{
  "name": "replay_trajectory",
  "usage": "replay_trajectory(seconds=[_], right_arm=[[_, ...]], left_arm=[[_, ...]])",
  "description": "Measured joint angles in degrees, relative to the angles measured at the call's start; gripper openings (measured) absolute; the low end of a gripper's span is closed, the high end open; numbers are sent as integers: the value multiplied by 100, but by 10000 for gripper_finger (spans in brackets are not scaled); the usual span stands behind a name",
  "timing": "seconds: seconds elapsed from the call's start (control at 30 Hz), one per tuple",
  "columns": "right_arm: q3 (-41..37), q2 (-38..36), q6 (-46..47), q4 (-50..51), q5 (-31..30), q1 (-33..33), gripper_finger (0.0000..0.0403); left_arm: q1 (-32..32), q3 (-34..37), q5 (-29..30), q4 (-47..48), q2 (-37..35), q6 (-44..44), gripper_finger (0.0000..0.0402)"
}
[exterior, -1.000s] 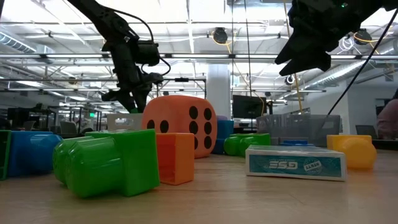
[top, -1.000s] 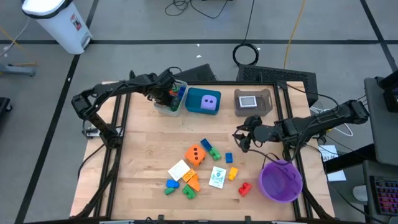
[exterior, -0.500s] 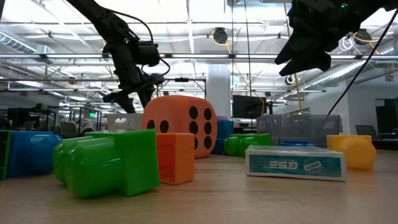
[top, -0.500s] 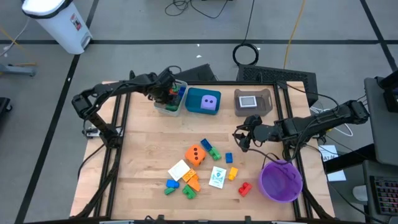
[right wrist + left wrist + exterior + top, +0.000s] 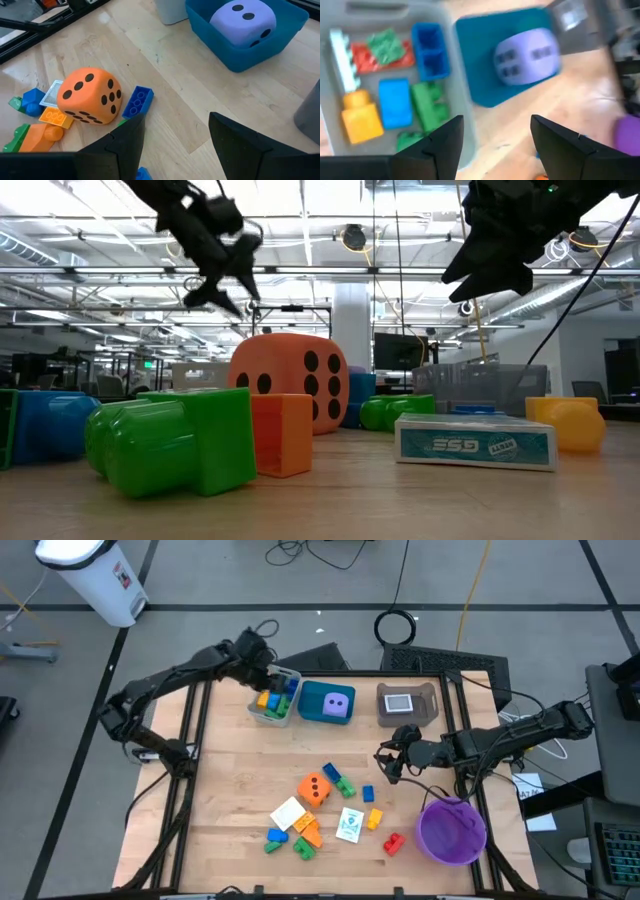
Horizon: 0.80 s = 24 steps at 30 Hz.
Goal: Pick & Place Toys
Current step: Put the orange dice into the blue bin
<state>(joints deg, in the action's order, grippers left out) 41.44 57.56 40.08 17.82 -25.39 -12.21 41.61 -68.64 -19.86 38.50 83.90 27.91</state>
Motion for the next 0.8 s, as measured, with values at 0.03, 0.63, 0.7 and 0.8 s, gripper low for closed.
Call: replay_trajectory(seconds=[0.03, 0.63, 0.7, 0.8], right_arm=[[-1, 0, 1, -2, -1, 0, 212], [-1, 0, -23, 2, 14, 0, 212], [-1, 0, -23, 2, 15, 0, 212], [0, 0, -24, 2, 15, 0, 212]], left_arm=[[-1, -19, -51, -72, -126, -56, 239], [-2439, -22, 700, -1627, -2215, -194, 239], [-2993, -22, 1153, -1801, -2207, -195, 239], [-3775, -30, 1845, -2027, -2071, -191, 239]])
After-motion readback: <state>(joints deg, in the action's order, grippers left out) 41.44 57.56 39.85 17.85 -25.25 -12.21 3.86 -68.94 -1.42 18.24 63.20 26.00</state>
